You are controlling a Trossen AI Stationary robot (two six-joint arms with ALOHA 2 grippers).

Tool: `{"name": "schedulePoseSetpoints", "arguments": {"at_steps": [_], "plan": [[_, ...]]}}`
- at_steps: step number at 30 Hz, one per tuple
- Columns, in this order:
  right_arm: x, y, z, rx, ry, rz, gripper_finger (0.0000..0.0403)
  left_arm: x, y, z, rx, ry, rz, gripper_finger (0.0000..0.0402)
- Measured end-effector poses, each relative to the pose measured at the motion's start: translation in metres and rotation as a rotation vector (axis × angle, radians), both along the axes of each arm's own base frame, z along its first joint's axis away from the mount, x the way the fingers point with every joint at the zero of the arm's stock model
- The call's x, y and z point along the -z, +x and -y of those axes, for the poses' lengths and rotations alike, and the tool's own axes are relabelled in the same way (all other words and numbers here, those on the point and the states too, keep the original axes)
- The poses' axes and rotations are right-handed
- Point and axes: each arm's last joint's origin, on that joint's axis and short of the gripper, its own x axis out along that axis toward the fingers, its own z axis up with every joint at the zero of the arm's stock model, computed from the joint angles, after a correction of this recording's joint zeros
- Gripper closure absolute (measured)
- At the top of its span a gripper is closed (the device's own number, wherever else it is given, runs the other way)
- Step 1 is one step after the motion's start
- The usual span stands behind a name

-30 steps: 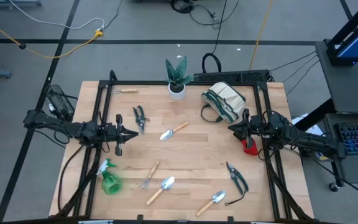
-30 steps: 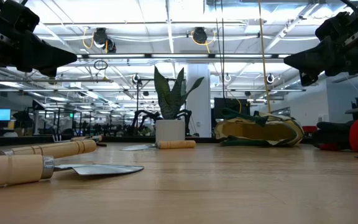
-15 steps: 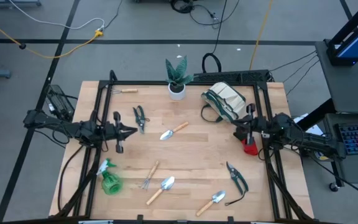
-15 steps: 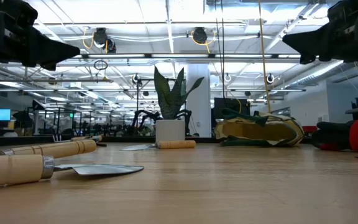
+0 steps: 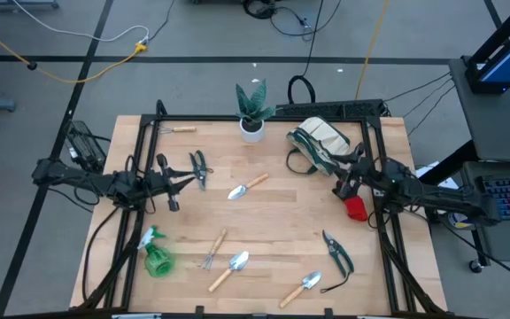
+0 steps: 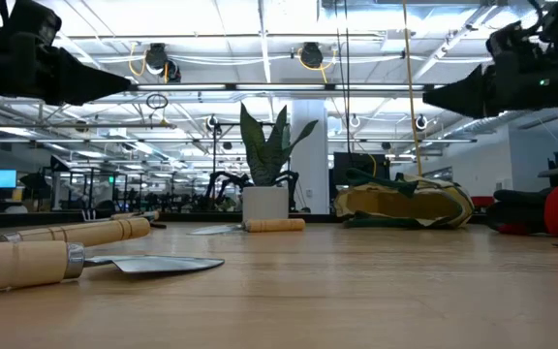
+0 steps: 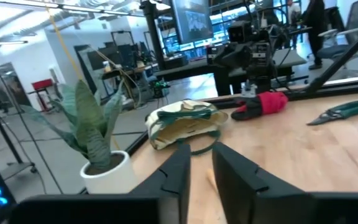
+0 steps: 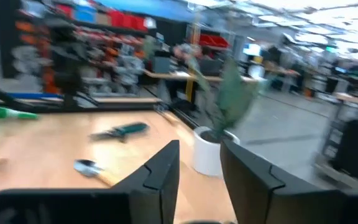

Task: Pick & Place Garden tools in Gardening bag
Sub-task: Prepare the gardening bag

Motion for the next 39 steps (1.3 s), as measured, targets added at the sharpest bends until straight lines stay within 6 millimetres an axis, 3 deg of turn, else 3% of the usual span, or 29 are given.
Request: {"name": "schedulePoseSetpoints", "arguments": {"at_steps": [10, 26, 39], "plan": [[0.001, 0.008, 0.003, 0.014, 0.004, -0.008, 0.0283, 0.000, 0.000, -0.007, -0.064, 0.004, -0.004, 0.0245], [0.015, 0.018, 0.006, 0.019, 0.039, -0.131, 0.0232, 0.000, 0.000, -0.011, -0.095, 0.001, -0.001, 0.0247], [0.031, 0.023, 0.007, 0.025, 0.087, -0.265, 0.0227, 0.000, 0.000, -0.011, -0.094, 0.001, -0.001, 0.0247]]}}
